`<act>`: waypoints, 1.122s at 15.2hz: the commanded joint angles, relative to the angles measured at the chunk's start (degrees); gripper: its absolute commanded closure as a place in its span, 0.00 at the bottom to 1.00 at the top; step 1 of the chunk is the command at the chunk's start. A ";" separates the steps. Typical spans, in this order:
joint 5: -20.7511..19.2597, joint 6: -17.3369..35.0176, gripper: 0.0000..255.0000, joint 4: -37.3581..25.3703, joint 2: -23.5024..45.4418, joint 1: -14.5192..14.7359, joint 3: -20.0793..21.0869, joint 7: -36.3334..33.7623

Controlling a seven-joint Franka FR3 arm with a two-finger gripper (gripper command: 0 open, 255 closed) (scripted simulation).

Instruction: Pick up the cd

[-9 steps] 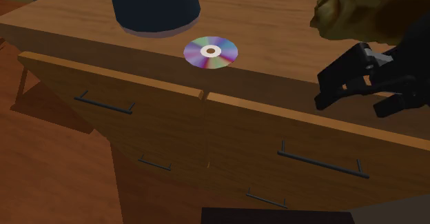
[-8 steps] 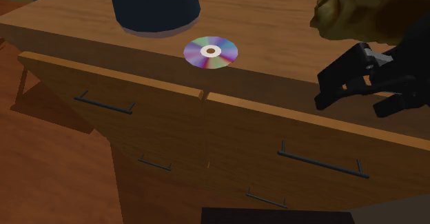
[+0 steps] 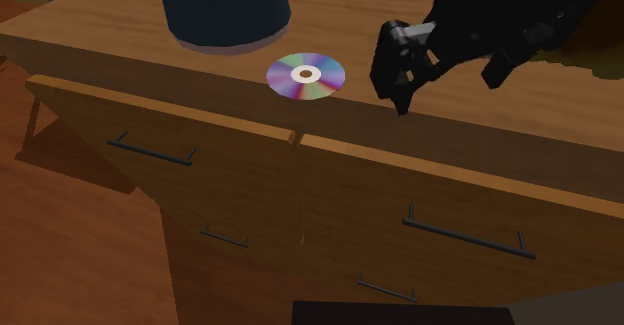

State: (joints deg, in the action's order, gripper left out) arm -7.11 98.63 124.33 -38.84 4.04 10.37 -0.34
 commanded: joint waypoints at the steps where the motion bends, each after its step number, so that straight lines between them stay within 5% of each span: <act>1: -3.83 0.32 0.00 -2.42 2.14 0.48 4.00 0.39; 14: -32.59 1.76 0.00 -8.00 15.25 0.74 32.08 -0.91; 17: -32.81 2.67 0.00 -6.60 15.26 0.81 32.33 -1.94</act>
State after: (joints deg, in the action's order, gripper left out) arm -39.53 101.02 117.24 -23.66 4.81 42.36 -1.93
